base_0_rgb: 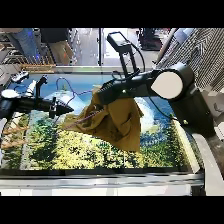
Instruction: Fold the clothes and pants, and hang the long-sleeved shirts on hangers.
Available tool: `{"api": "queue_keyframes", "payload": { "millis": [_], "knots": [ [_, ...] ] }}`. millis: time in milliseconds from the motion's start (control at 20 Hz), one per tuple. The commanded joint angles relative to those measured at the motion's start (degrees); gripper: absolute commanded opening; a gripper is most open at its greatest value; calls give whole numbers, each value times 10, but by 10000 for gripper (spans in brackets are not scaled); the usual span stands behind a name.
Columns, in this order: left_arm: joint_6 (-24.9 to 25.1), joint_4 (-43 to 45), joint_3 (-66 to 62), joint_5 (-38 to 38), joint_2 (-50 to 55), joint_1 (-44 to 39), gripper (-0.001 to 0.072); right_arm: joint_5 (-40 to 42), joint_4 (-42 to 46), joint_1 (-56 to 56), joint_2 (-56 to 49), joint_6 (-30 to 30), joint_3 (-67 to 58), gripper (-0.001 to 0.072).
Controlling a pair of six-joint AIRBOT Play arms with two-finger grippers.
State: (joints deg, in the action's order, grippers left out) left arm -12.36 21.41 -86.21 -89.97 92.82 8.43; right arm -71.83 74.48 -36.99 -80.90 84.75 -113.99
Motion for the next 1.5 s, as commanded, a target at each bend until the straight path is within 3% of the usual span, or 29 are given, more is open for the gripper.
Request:
{"api": "queue_keyframes", "payload": {
  "millis": [0, 100, 200, 250, 350, 400, 450, 550, 700, 950, 1000, 1050, 1150, 1200, 1300, 1450],
  "knots": [
    [54, -118, 0, 6, 2, -8, 9, -67, -21, -60, 15, -20, -18, 26],
    [107, -214, 0, 2, 7, -7, 10, -97, -18, -72, 16, -45, -18, 61],
    [130, -274, 0, -10, 16, -7, 10, -93, -1, -71, 28, -111, -18, 302],
    [144, -293, 0, -27, 22, -7, 10, -78, 40, -71, 41, -153, -18, 363],
    [176, -314, 0, -57, 31, -7, 10, -60, 168, -69, 70, -280, -18, 443],
    [179, -311, 0, -59, 33, -7, 10, -59, 235, -61, 76, -335, -18, 449],
    [179, -310, 0, -59, 35, -7, 10, -63, 275, -47, 75, -365, -18, 505],
    [179, -309, 0, -59, 35, -7, 10, -60, 288, -5, 64, -403, 0, 555],
    [179, -309, 0, -59, 35, -7, 10, 38, 272, 36, 23, -459, 31, 665],
    [179, -309, 0, -59, 35, -7, 11, 216, 184, 41, -83, -484, 31, 612],
    [179, -309, 0, -59, 35, -8, 11, 258, 153, 41, -99, -484, 31, 557],
    [179, -309, 0, -58, 35, -8, 11, 278, 117, 41, -108, -487, 31, 485],
    [179, -309, 0, -48, 35, -8, 11, 264, 80, 41, -112, -496, 30, 156],
    [179, -309, 0, -33, 35, -8, 71, 249, 83, 41, -109, -500, 30, 117],
    [159, -309, 0, 41, 35, -5, 715, 200, 91, 41, -103, -516, 30, 28],
    [93, -266, -15, 69, 31, 30, 720, 113, 129, 41, -103, -517, 33, 25]
  ]
}}
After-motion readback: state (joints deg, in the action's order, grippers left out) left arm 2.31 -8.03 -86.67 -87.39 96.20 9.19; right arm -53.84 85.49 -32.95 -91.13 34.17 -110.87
